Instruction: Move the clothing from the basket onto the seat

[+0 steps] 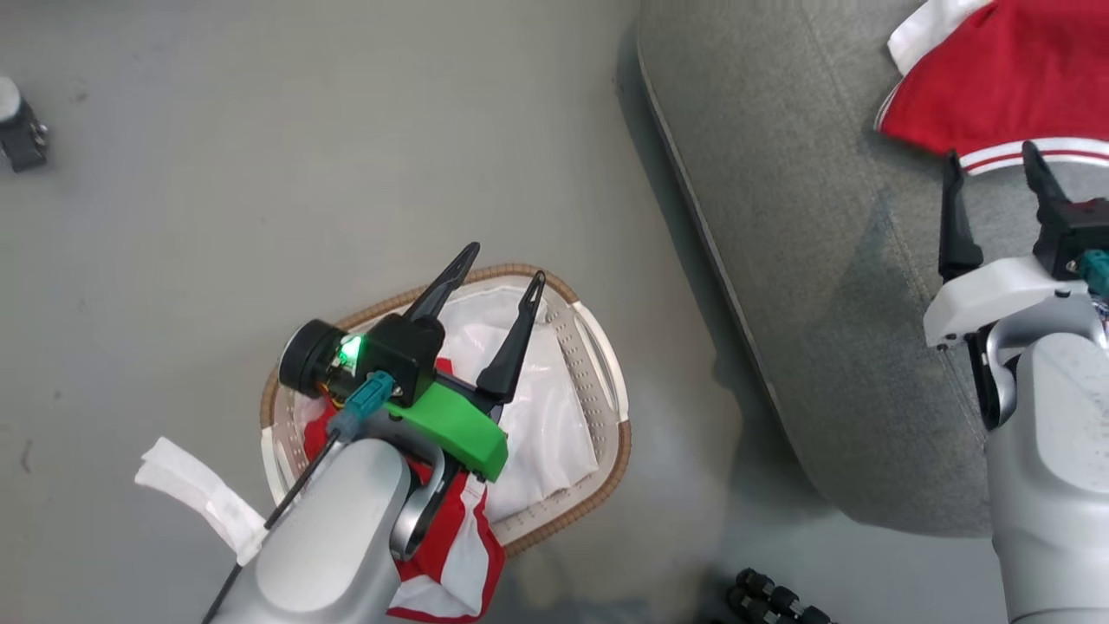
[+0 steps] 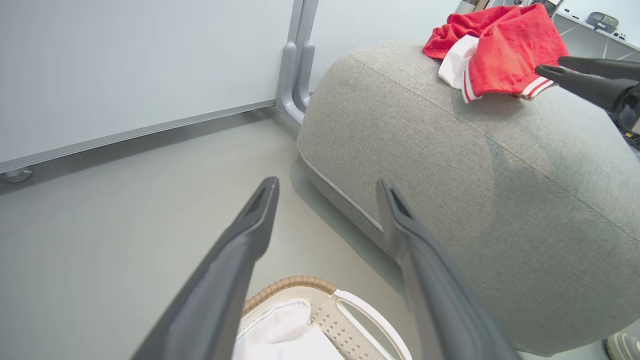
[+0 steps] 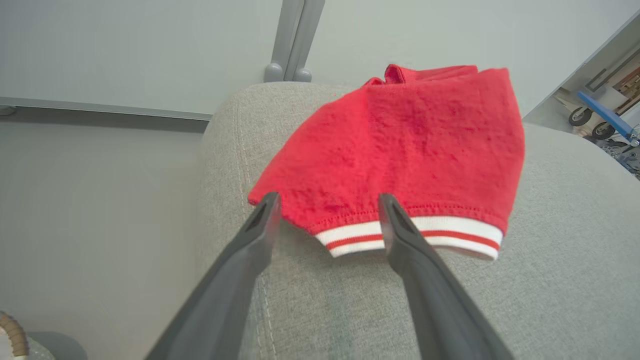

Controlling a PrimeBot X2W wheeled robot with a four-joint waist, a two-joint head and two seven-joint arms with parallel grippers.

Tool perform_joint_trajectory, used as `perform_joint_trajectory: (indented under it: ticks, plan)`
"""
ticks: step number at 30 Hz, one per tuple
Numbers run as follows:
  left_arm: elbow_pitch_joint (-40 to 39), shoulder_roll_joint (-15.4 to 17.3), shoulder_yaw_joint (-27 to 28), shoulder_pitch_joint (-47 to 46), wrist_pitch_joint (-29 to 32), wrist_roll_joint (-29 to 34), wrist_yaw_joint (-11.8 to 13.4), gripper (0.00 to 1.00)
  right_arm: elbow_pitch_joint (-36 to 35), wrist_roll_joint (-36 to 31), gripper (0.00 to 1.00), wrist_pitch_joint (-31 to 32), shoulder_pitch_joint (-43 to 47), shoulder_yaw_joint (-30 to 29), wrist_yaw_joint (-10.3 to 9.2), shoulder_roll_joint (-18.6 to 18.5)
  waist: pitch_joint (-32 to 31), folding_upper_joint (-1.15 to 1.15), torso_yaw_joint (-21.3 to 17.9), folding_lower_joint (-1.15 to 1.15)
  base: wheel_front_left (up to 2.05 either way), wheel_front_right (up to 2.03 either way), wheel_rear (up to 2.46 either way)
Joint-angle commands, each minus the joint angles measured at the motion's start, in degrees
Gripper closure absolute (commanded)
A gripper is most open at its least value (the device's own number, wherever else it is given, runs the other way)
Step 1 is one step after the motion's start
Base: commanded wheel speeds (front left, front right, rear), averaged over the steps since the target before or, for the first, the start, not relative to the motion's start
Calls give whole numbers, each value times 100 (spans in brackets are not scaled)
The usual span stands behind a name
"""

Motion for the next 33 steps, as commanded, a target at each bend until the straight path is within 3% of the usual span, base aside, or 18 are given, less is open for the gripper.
perform_joint_trajectory:
  ticks: [1, 12, 26, 33]
  plan:
    - [8, -46, 74, 151, -18, -22, -9, 0, -65, 39, 0, -2, 151, 61, -6, -25, -419, 48, 80, 0, 0, 0, 0]
    - [-259, -370, 1042, 923, -13, 27, -34, 0, -309, 230, 0, -2, 361, 243, -6, -152, -1397, 48, 760, 0, 0, 0, 0]
    - [-775, -576, 2577, 2156, -12, 341, 85, 0, -676, 265, 0, -2, 1014, 596, -6, 113, -2395, 48, 1386, 0, 0, 0, 0]
    - [-926, -589, 2971, 2706, -13, 152, 237, 0, -743, 1059, 0, -2, 1616, 1342, -6, 139, -2624, 48, 1475, 0, 0, 0, 0]
